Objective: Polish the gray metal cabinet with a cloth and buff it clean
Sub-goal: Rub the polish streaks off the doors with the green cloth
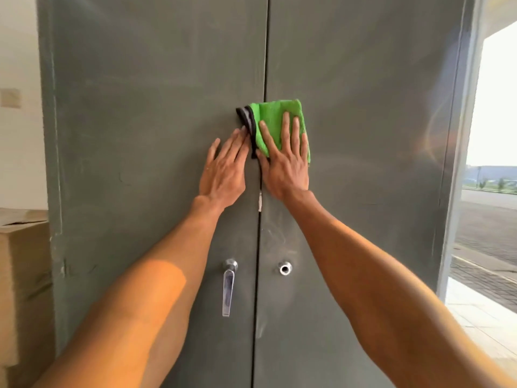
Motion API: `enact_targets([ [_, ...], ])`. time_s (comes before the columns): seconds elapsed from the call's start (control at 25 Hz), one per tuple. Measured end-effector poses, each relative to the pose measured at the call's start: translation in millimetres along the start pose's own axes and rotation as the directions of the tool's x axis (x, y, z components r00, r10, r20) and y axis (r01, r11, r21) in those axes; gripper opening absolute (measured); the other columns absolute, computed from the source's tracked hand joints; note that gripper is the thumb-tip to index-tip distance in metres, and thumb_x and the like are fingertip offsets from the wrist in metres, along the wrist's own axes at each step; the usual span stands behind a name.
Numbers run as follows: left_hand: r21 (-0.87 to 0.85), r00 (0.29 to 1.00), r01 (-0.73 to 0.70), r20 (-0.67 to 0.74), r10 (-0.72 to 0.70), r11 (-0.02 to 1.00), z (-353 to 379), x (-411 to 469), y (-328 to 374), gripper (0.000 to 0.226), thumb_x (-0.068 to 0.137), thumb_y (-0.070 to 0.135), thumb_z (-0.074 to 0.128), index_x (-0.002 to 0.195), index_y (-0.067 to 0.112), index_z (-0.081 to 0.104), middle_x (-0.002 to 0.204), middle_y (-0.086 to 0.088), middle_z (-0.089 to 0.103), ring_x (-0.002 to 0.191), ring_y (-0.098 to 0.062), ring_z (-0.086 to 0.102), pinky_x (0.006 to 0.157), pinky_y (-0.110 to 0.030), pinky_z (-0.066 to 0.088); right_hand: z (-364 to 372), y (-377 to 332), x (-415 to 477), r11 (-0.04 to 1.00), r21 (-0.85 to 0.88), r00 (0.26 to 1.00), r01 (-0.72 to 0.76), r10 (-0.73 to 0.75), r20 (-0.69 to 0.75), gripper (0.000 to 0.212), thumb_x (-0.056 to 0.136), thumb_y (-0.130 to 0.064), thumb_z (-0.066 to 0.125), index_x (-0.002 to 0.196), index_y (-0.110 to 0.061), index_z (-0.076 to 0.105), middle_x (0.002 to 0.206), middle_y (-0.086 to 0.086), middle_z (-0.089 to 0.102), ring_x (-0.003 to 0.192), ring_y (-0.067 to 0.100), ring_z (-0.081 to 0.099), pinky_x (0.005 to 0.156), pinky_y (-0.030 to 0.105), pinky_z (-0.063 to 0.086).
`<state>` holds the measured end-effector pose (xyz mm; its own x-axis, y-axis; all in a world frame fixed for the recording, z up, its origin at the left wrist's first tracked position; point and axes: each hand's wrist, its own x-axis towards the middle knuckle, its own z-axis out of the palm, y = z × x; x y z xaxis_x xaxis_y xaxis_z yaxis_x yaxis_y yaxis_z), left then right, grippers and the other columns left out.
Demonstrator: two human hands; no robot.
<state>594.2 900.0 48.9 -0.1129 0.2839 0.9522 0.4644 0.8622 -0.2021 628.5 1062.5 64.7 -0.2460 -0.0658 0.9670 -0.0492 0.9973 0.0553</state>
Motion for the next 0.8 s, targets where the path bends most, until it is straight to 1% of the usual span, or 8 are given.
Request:
enact_targets([
  [0.16,-0.033,0.993,0.115,-0.007,-0.115,0.993,19,-46,12,0.072,0.092,0.017,0.043,0.161,0.01,0.025,0.171,-0.008,0.017,0.157,-0.024,0.018,0.125,-0.05,0.016,21,-8,-150,0.997,0.003,0.992,0.083,-0.083,0.099,0.071,0.1,-0.042,0.055,0.161,-0.033,0.022,0.169,0.016,0.004,0.157,0.034,-0.002,0.126,0.051,0.011],
  [0.24,0.0,0.993,0.121,0.015,-0.121,0.993,22,-75,16,0.076,0.086,0.012,0.041,0.161,0.013,0.026,0.171,-0.009,0.017,0.157,-0.026,0.018,0.124,-0.051,0.016,24,-7,-215,0.994,-0.022,0.98,0.103,-0.097,0.176,0.076,0.096,-0.04,0.061,0.161,-0.034,0.022,0.169,0.014,0.005,0.157,0.034,0.001,0.126,0.051,0.011],
  [0.32,-0.001,0.993,0.113,0.046,-0.112,0.994,18,-88,14,0.076,0.085,0.012,0.041,0.16,0.014,0.029,0.17,-0.011,0.02,0.156,-0.027,0.02,0.124,-0.052,0.017,23,-2,-220,0.99,0.003,0.968,0.144,-0.141,0.208,0.072,0.096,-0.042,0.059,0.16,-0.036,0.026,0.169,0.014,0.009,0.157,0.033,0.004,0.125,0.052,0.015],
  [0.4,-0.021,0.994,0.101,0.053,-0.1,0.995,10,-79,10,0.076,0.087,0.015,0.05,0.16,0.014,0.03,0.17,-0.012,0.019,0.157,-0.028,0.019,0.124,-0.053,0.018,17,1,-170,0.989,0.016,0.977,0.149,-0.15,0.151,0.063,0.101,-0.045,0.05,0.159,-0.036,0.027,0.169,0.014,0.011,0.157,0.033,0.004,0.124,0.051,0.017],
  [0.48,-0.042,0.987,0.163,0.018,-0.162,0.986,0,-62,7,0.071,0.09,0.009,0.053,0.159,0.013,0.034,0.169,-0.013,0.022,0.157,-0.029,0.02,0.123,-0.053,0.021,6,-3,-106,0.998,0.025,0.991,0.059,-0.061,0.122,0.061,0.103,-0.047,0.043,0.16,-0.037,0.023,0.17,0.015,0.008,0.157,0.034,0.002,0.126,0.049,0.013],
  [0.56,-0.055,0.974,0.228,0.008,-0.228,0.972,-2,-56,4,0.072,0.088,0.001,0.051,0.158,0.013,0.036,0.169,-0.013,0.022,0.156,-0.03,0.02,0.123,-0.053,0.023,3,-11,-86,0.999,0.019,0.992,-0.03,0.027,0.127,0.064,0.103,-0.046,0.043,0.161,-0.037,0.018,0.17,0.015,0.003,0.157,0.034,-0.001,0.127,0.048,0.009],
  [0.72,-0.048,0.981,0.191,0.053,-0.188,0.98,9,-91,10,0.087,0.079,-0.004,0.055,0.16,0.014,0.03,0.17,-0.015,0.016,0.157,-0.031,0.017,0.124,-0.053,0.022,18,-16,-201,0.999,0.015,0.982,0.052,-0.053,0.182,0.083,0.092,-0.032,0.066,0.161,-0.035,0.02,0.17,0.014,0.005,0.157,0.034,0.001,0.125,0.052,0.015],
  [0.8,-0.038,0.983,0.174,0.059,-0.171,0.984,14,-109,13,0.085,0.082,-0.004,0.058,0.161,0.014,0.03,0.17,-0.014,0.016,0.157,-0.029,0.018,0.124,-0.052,0.023,25,-17,-262,0.997,0.014,0.968,0.076,-0.078,0.238,0.096,0.082,-0.023,0.077,0.161,-0.036,0.023,0.17,0.011,0.008,0.157,0.033,0.007,0.124,0.051,0.017],
])
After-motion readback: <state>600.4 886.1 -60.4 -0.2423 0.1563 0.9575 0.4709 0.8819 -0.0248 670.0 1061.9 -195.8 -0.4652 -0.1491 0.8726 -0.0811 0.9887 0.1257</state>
